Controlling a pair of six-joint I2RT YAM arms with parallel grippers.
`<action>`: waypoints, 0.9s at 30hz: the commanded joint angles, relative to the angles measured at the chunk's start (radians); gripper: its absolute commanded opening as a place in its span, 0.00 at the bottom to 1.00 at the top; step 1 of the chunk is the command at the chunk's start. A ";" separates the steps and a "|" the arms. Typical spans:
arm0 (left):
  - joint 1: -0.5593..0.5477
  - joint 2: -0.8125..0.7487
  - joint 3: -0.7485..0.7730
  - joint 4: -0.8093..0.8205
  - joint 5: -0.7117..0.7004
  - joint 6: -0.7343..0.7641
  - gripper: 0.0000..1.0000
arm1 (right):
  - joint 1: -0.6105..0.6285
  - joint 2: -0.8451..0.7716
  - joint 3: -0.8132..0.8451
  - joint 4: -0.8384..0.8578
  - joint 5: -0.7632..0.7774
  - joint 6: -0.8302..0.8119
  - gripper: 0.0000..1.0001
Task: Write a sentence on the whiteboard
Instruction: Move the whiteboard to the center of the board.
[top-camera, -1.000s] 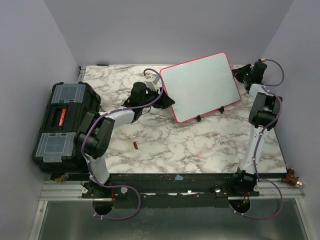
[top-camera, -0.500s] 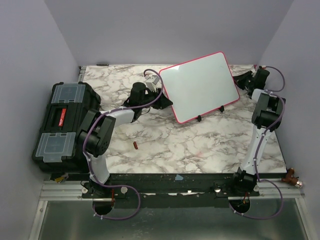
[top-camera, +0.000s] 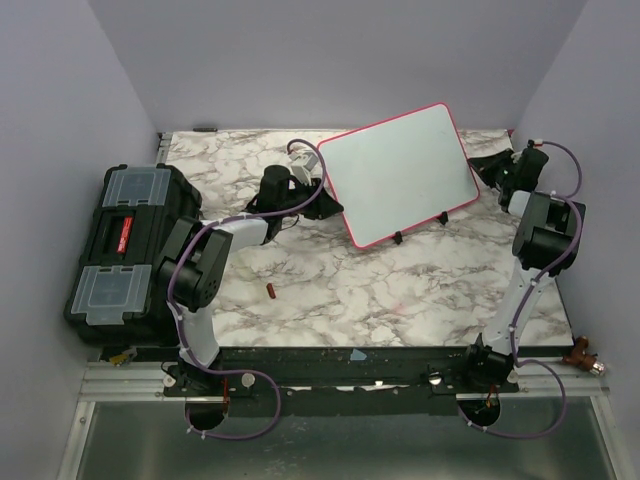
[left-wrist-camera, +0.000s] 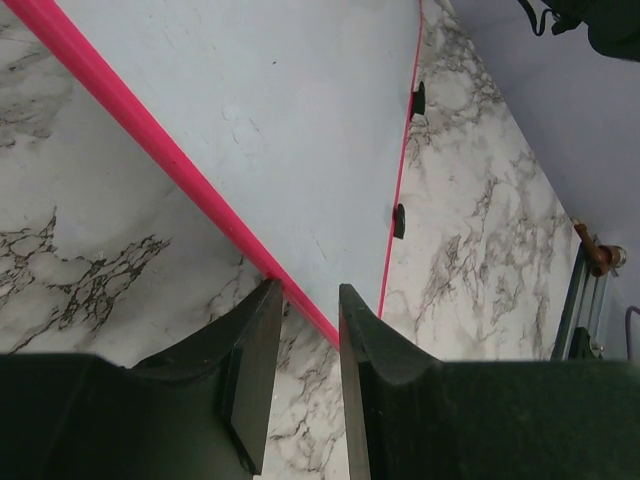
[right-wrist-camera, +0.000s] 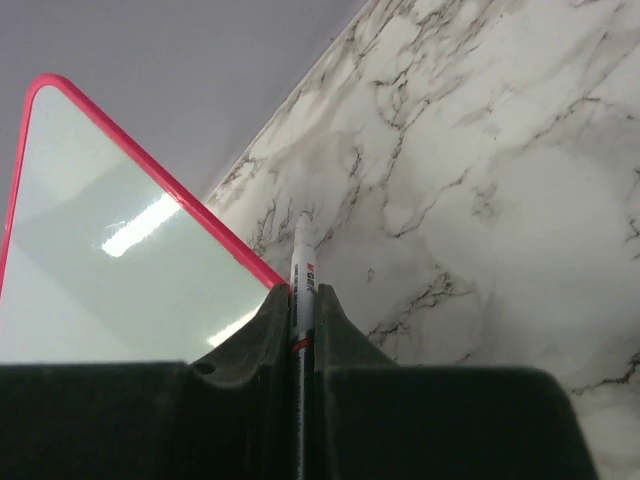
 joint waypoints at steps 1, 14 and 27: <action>-0.014 0.012 -0.004 0.046 0.039 0.015 0.30 | 0.053 -0.038 -0.115 -0.008 -0.154 0.030 0.01; -0.023 -0.031 -0.092 0.085 0.040 0.003 0.30 | 0.054 -0.168 -0.370 0.101 -0.191 0.069 0.01; -0.058 -0.112 -0.239 0.156 0.022 -0.023 0.29 | 0.056 -0.297 -0.578 0.124 -0.192 0.073 0.01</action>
